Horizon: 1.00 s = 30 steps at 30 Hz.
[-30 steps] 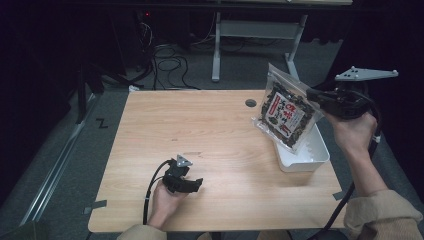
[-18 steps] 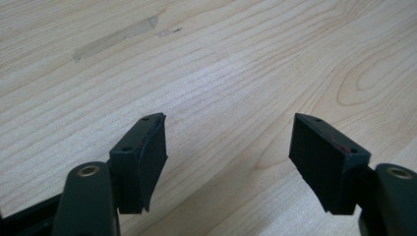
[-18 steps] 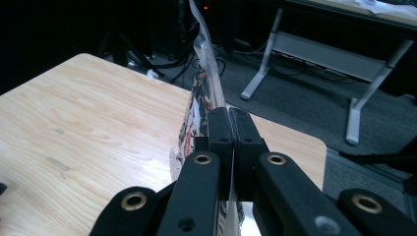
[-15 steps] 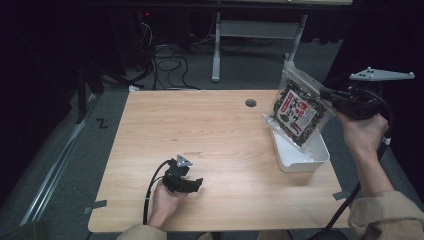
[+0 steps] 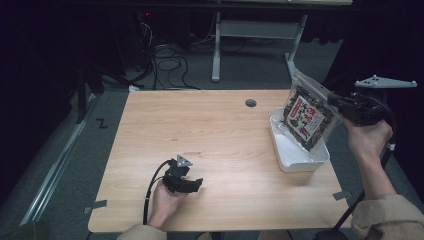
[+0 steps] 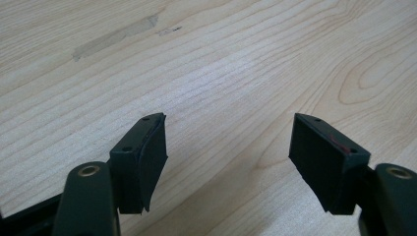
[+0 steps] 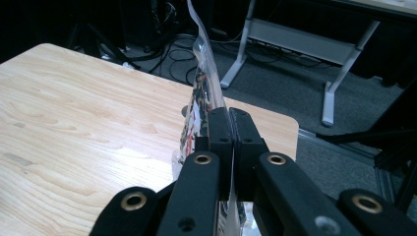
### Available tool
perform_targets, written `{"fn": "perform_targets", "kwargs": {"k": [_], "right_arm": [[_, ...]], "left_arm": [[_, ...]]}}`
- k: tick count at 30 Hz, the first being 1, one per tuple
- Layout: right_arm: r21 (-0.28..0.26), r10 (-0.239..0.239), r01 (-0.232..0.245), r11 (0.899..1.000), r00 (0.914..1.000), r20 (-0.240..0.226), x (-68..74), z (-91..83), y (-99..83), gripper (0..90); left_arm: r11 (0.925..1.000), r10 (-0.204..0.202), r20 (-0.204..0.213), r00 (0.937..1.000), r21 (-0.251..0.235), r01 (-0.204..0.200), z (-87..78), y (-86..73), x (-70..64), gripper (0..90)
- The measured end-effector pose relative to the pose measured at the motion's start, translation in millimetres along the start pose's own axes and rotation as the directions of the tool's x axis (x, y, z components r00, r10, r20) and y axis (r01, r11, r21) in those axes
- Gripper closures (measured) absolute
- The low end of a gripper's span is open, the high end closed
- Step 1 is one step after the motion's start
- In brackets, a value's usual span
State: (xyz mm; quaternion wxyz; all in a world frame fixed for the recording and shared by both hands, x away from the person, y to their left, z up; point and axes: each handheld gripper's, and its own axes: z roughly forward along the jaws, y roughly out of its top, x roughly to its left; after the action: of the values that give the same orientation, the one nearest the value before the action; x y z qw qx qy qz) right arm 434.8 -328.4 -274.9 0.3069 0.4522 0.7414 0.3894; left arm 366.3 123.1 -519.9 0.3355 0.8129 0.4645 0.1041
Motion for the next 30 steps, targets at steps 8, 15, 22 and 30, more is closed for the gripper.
{"fn": "perform_targets", "kwargs": {"k": [8,15,22,30], "right_arm": [[0.011,0.005,-0.005,1.000,0.9999,0.010,-3.2,6.1,-9.1,90.0],[0.008,0.034,-0.034,0.999,0.9993,0.019,-8.2,9.6,-15.2,90.0],[0.007,0.035,-0.035,0.999,0.9988,0.034,-10.6,7.3,-15.9,90.0],[0.030,0.034,-0.035,0.999,0.9987,0.038,-7.0,15.6,-20.7,90.0]], "left_arm": [[1.0000,0.001,-0.003,1.0000,-0.001,-0.001,-0.1,-0.1,-0.1,31.0],[1.0000,0.004,-0.001,1.0000,-0.006,-0.004,-0.1,0.0,-0.6,30.9],[1.0000,0.007,-0.003,1.0000,-0.005,-0.007,0.5,0.2,-1.3,31.0],[1.0000,0.003,-0.006,1.0000,0.002,-0.003,0.7,0.0,-0.8,31.0]]}}
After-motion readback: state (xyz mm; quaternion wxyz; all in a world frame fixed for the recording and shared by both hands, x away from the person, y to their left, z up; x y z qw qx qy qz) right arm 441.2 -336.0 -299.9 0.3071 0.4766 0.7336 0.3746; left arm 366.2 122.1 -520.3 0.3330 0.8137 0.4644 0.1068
